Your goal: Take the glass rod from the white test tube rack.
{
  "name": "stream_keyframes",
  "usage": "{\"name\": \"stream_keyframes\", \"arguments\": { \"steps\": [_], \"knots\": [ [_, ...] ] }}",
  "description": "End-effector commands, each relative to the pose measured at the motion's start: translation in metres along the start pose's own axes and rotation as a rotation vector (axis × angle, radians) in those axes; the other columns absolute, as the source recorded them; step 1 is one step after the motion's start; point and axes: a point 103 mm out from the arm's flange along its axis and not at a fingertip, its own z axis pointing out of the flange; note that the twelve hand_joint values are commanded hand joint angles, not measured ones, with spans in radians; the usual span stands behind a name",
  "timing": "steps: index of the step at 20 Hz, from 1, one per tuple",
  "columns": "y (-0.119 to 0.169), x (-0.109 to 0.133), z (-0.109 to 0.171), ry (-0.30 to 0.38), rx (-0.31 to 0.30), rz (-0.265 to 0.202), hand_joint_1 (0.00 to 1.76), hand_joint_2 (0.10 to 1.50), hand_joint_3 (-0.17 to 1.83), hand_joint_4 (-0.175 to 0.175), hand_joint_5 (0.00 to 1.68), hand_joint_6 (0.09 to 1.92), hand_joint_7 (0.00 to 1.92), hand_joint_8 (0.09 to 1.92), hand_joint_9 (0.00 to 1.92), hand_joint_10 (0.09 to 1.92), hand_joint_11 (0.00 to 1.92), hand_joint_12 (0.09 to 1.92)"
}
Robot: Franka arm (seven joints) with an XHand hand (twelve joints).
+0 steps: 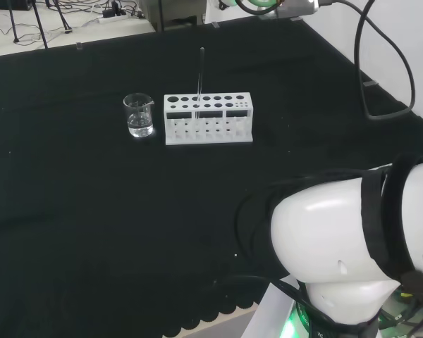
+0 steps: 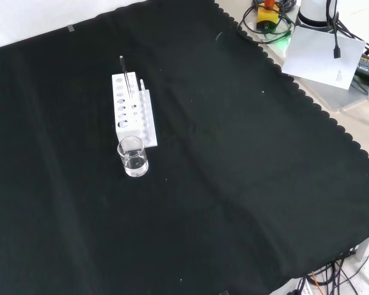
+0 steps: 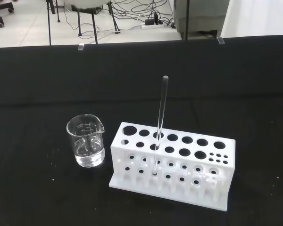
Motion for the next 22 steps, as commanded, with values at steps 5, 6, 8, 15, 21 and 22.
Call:
{"name": "stream_keyframes", "arguments": {
  "steps": [5, 6, 8, 15, 21, 22],
  "knots": [
    [0.038, 0.0, -0.004, -0.013, 0.003, -0.031, 0.72, 0.82, 0.61, -0.14, 0.04, 0.09, 0.0, 0.61, 0.0, 0.86, 0.0, 1.24],
    [0.044, 0.0, -0.006, -0.018, 0.012, -0.035, 0.72, 0.83, 0.61, -0.14, 0.04, 0.09, 0.0, 0.62, 0.0, 0.86, 0.0, 1.25],
    [0.054, 0.001, -0.008, -0.018, 0.003, -0.046, 0.71, 0.83, 0.61, -0.14, 0.05, 0.09, 0.0, 0.66, 0.01, 0.87, 0.0, 1.25],
    [0.094, -0.004, -0.006, -0.002, -0.016, -0.069, 0.67, 0.84, 0.61, -0.139, 0.06, 0.09, 0.0, 0.73, 0.02, 0.88, 0.0, 1.27],
    [0.123, -0.015, 0.006, -0.005, 0.006, -0.075, 0.66, 0.85, 0.61, -0.139, 0.06, 0.09, 0.0, 0.74, 0.02, 0.88, 0.0, 1.27],
    [0.128, -0.016, 0.008, -0.005, 0.01, -0.075, 0.66, 0.85, 0.61, -0.139, 0.06, 0.09, 0.0, 0.75, 0.02, 0.88, 0.0, 1.27]
  ]
}}
